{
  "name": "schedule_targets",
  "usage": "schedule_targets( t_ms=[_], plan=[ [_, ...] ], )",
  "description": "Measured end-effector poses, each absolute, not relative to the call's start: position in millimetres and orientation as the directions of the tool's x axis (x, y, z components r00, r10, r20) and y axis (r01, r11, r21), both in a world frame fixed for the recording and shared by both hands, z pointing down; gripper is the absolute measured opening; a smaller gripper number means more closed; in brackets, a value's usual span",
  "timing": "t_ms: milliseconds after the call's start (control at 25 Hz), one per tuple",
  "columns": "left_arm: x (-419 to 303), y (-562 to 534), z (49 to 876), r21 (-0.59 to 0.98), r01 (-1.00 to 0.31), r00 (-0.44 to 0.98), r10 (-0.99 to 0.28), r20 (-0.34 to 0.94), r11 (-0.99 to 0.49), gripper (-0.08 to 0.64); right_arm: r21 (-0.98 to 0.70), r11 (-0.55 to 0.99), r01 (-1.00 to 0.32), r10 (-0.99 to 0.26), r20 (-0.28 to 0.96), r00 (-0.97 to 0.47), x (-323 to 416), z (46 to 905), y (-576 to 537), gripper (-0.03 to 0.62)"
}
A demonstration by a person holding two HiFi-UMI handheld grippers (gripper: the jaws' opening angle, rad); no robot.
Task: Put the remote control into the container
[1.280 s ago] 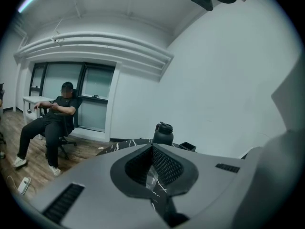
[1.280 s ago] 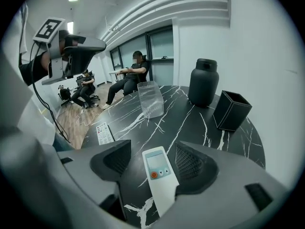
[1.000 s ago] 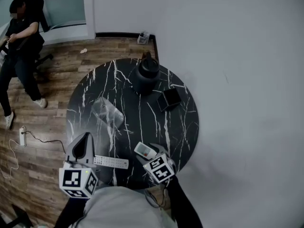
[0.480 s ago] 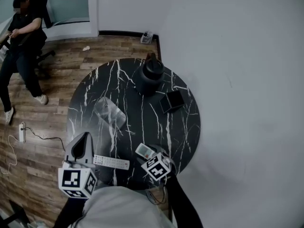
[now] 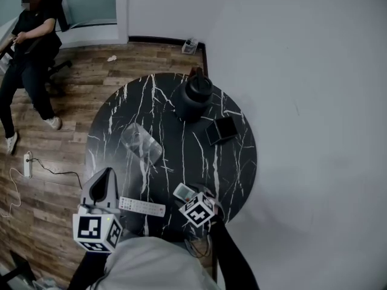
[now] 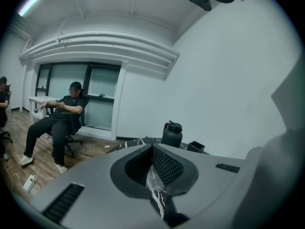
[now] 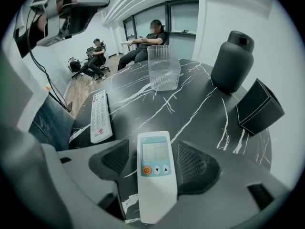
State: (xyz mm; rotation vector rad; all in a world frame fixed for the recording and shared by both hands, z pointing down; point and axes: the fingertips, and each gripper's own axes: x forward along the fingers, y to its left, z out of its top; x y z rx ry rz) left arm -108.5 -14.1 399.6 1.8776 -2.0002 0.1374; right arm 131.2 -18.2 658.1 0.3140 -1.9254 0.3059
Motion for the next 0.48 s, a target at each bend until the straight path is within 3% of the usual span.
schedule_targets(
  t_ms=[480],
  plan=[
    [-115.2, -14.0, 404.6, 0.191, -0.974, -0.044, -0.932, 0.360, 0.119, 0.009, -0.063, 0.945, -0.320, -0.042, 0.949, -0.313, 128.8, 671.7, -19.8, 0.296]
  ],
)
